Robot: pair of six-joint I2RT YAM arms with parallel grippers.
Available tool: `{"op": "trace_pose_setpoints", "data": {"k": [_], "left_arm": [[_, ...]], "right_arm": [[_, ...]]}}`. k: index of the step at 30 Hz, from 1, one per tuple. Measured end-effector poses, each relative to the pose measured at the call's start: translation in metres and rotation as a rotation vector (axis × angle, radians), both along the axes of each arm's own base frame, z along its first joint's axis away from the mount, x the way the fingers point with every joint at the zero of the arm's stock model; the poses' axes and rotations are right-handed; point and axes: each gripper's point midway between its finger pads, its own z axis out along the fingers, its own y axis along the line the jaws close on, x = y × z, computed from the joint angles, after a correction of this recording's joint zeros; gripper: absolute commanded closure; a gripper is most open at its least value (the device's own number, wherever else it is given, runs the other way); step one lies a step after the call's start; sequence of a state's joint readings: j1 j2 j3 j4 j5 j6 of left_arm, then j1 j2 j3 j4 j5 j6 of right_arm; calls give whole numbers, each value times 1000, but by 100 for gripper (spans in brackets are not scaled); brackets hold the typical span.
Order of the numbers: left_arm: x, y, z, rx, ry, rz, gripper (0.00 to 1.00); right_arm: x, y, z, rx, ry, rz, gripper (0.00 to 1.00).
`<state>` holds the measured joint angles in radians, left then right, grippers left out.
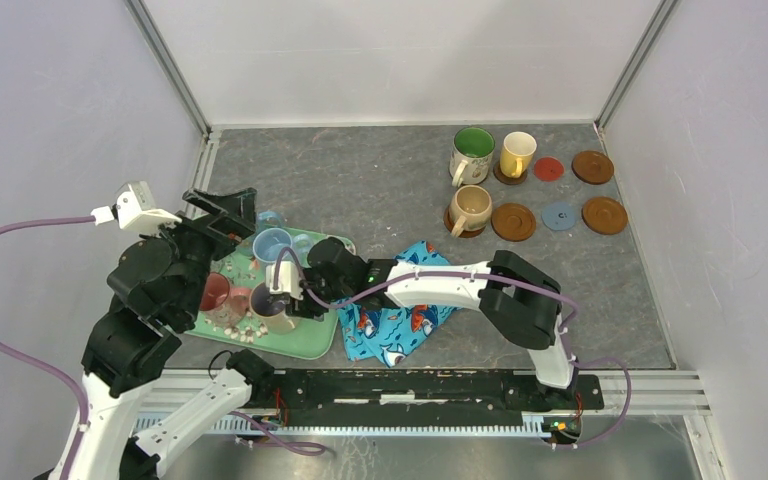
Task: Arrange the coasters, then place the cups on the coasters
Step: Pick up the cup from the tray.
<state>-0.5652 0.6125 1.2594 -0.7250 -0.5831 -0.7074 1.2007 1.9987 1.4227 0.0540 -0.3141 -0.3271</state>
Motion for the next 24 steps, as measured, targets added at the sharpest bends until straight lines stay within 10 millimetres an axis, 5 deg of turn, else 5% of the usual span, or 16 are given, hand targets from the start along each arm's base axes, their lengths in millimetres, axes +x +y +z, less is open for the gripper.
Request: {"op": "trace_pose_setpoints", "data": {"k": [12, 21, 24], "left_arm": [[1, -1, -4, 4, 7, 0, 0], [5, -3, -11, 12, 19, -2, 0], [6, -5, -11, 9, 16, -5, 0]], "right_arm": [[4, -2, -27, -53, 7, -15, 60], [6, -2, -29, -71, 8, -27, 99], [7, -3, -29, -78, 10, -28, 100]]}}
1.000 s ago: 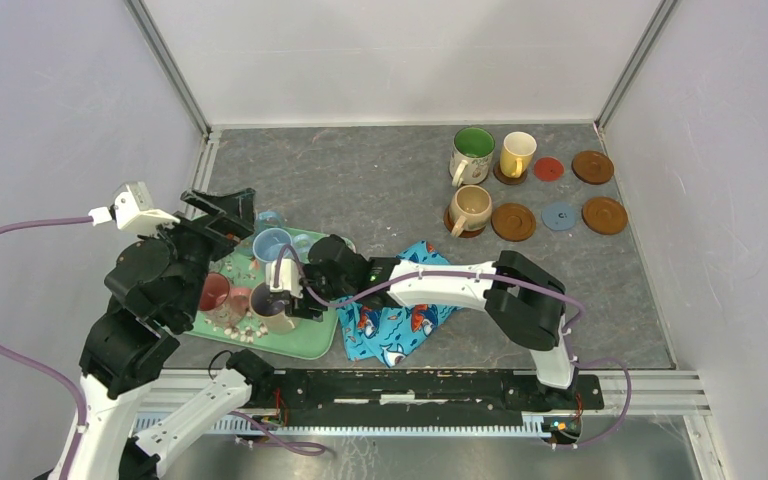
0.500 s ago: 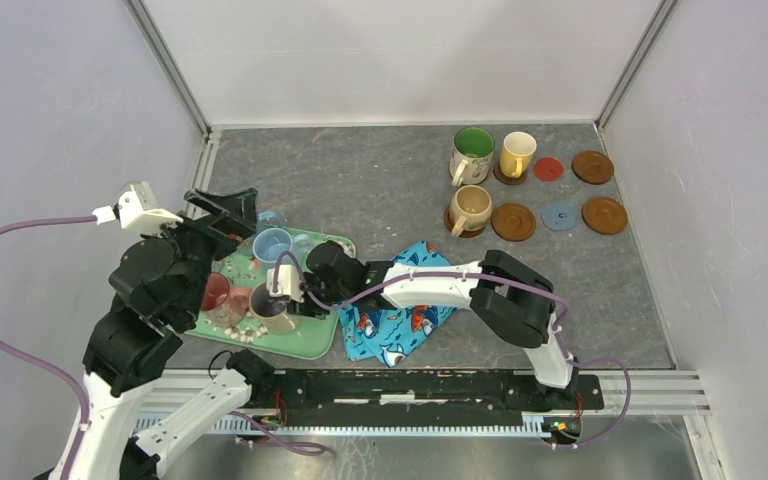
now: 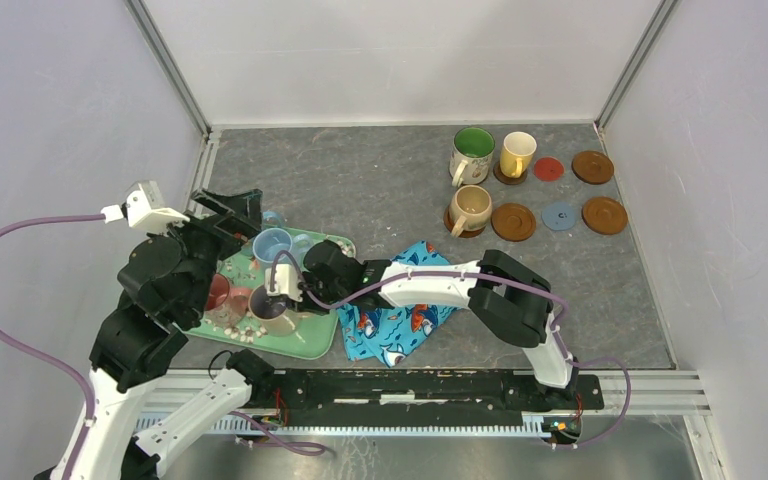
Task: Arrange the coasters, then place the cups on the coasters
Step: Pick up the cup from the tray, then place the cup on the coaster.
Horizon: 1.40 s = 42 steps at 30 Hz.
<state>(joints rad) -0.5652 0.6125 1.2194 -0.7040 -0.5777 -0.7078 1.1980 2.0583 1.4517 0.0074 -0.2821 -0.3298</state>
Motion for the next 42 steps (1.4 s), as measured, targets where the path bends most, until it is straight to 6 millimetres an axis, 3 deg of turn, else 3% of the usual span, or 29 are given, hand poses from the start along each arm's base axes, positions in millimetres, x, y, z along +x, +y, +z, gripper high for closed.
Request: {"op": "trace_pose_setpoints", "data": {"k": [12, 18, 26, 36, 42], "left_arm": [[3, -2, -6, 7, 12, -1, 0], [4, -3, -5, 1, 3, -3, 0], [7, -5, -10, 3, 5, -4, 0], [13, -17, -15, -7, -4, -43, 0], [18, -29, -15, -16, -15, -92, 0]], "right_arm": [[4, -4, 1, -15, -4, -42, 100], [9, -23, 4, -40, 26, -98, 100], [37, -57, 16, -58, 65, -242, 100], [88, -96, 76, 51, 63, -438, 100], [127, -132, 113, 121, 47, -580, 100]]}}
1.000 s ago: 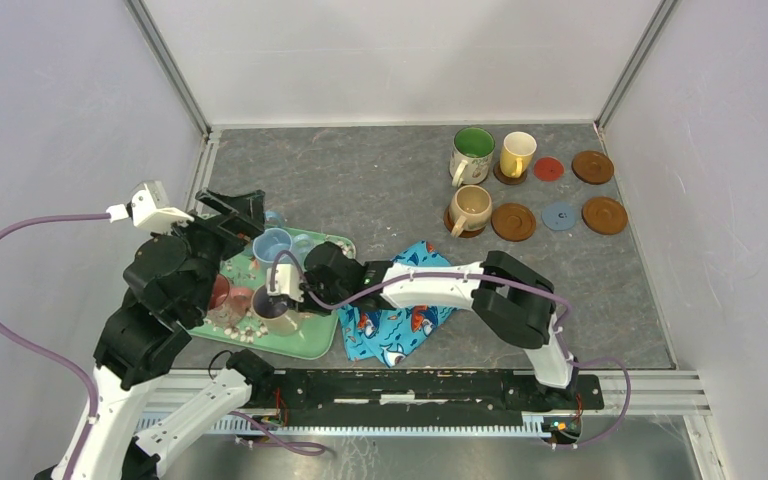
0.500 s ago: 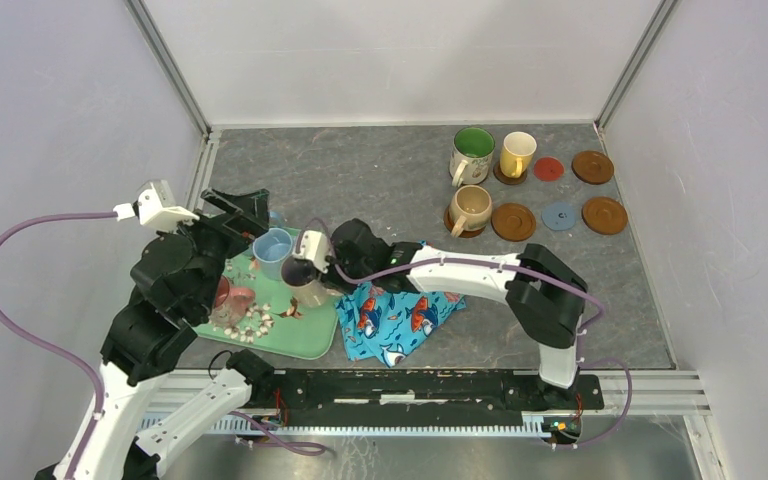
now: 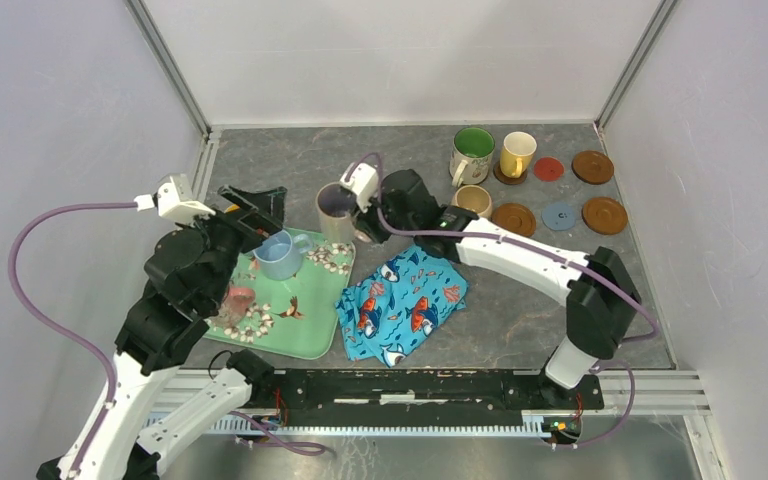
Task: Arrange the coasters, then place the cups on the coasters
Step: Place the cup on the coaster.
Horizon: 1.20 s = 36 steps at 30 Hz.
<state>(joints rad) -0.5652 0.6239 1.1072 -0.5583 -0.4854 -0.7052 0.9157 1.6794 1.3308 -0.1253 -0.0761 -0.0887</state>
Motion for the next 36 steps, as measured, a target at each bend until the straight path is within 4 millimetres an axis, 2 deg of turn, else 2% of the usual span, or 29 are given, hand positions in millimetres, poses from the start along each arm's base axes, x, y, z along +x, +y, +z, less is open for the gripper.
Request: {"op": "trace_pose_setpoints", "data": {"k": [6, 13, 21, 22, 31, 36], "left_arm": [[11, -16, -16, 48, 29, -56, 0], [22, -36, -42, 130, 83, -133, 0], [39, -64, -68, 226, 139, -242, 0], [42, -67, -73, 242, 150, -258, 0], [54, -89, -107, 346, 229, -362, 0], [55, -89, -108, 380, 219, -377, 0]], "right_arm": [[33, -46, 21, -4, -25, -157, 100], [62, -105, 44, -9, -49, -315, 100], [99, -196, 79, 13, -108, -554, 100], [103, -212, 83, 13, -114, -597, 100], [117, -311, 98, 1, -117, -846, 100], [118, -359, 102, 3, -106, -973, 100]]}}
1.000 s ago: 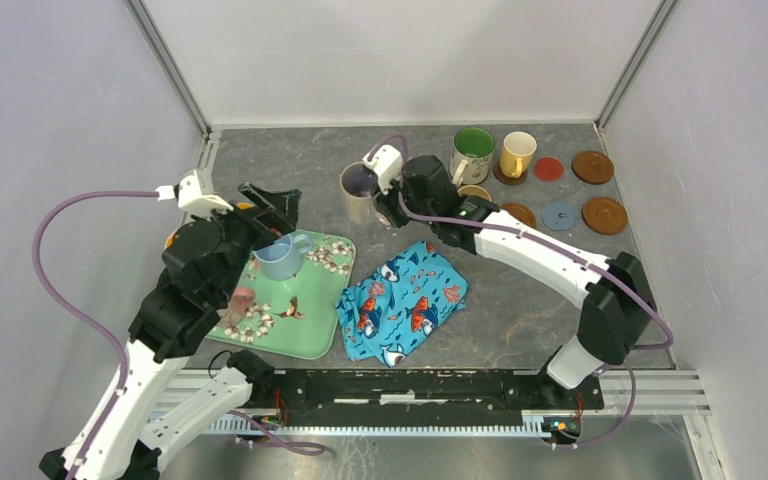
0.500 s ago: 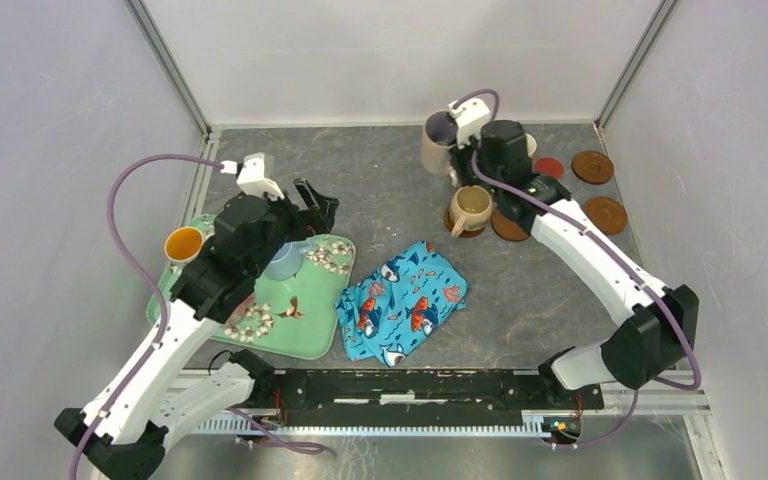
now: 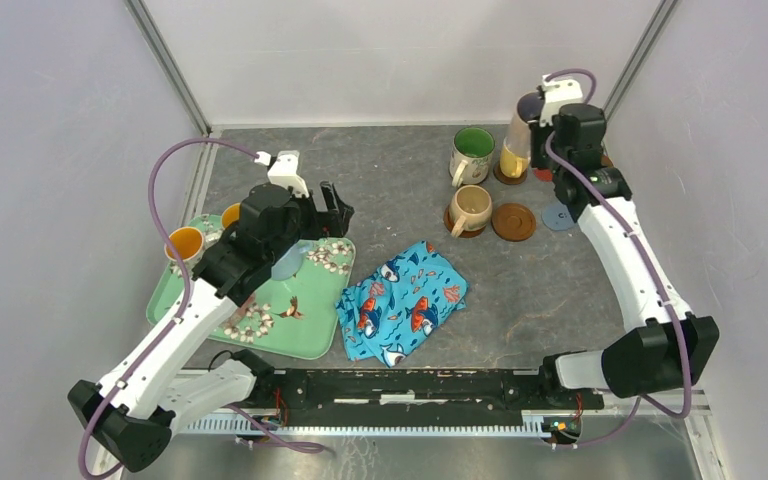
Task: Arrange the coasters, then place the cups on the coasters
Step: Place the cup on the coaster.
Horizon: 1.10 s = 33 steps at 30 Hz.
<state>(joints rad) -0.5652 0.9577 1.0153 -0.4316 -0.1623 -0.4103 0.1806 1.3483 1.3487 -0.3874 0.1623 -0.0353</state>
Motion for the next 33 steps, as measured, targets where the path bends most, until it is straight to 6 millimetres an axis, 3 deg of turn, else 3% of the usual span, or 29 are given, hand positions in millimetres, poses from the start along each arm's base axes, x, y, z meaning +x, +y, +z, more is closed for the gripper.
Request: {"op": "trace_pose_setpoints", "data": {"k": [4, 8, 14, 29, 33], "left_arm": [[2, 0, -3, 24, -21, -13, 0], [3, 0, -19, 52, -9, -20, 0], [1, 2, -38, 76, 8, -23, 0], [2, 9, -34, 78, -33, 4, 0], [3, 12, -35, 96, -40, 6, 0]], "right_arm": [[2, -33, 5, 18, -9, -91, 100], [3, -62, 4, 42, -10, -178, 100], [13, -89, -10, 57, 8, -273, 100], [63, -182, -108, 67, 121, -505, 100], [75, -198, -123, 71, 126, -538, 100]]}}
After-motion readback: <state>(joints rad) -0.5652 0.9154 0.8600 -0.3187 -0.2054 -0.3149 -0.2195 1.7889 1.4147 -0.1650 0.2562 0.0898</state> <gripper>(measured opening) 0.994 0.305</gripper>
